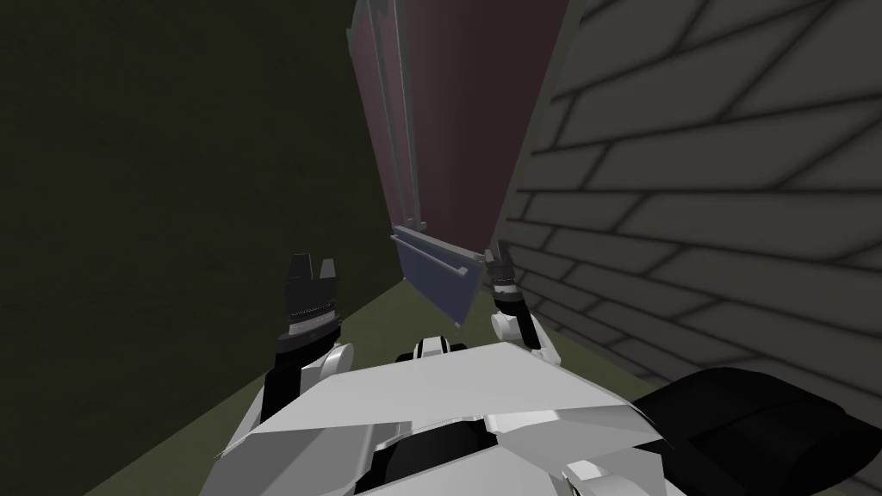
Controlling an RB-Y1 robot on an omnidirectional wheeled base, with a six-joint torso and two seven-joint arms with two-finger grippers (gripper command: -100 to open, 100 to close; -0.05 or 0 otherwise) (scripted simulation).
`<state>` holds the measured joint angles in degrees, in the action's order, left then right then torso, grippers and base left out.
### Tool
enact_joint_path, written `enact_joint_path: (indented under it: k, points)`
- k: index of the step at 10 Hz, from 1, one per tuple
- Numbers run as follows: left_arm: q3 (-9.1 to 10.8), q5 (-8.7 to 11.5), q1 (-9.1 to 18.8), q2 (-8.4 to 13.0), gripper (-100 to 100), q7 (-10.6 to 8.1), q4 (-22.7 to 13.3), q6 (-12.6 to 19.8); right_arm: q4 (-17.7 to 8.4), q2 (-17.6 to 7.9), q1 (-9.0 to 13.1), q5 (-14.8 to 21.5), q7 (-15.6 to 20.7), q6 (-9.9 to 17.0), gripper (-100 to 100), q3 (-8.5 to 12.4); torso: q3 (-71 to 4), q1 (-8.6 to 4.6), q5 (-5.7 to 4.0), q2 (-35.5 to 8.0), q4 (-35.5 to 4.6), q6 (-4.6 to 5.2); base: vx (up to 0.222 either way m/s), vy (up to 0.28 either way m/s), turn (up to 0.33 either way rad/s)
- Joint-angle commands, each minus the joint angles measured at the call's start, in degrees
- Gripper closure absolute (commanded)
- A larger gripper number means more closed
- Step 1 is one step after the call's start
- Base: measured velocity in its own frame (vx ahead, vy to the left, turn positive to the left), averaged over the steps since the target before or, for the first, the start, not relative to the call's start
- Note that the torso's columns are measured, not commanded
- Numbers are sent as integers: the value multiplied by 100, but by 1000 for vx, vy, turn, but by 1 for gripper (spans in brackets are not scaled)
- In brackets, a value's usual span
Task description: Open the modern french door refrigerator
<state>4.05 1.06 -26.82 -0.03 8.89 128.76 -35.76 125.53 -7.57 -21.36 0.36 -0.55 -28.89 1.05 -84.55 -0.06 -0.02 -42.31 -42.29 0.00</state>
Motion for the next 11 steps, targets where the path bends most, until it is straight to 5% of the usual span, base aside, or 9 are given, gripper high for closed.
enact_joint_path:
  k: [1,11]
  points:
    - [0,0,0,0,0,0,0,0,-183,-96,243,103,372,16,-100,3,-2,7,2,3,1,0,12,54,2]
    - [0,0,0,0,0,0,0,0,-963,-228,1211,544,1761,90,-100,14,-3,10,3,5,1,0,12,60,2]
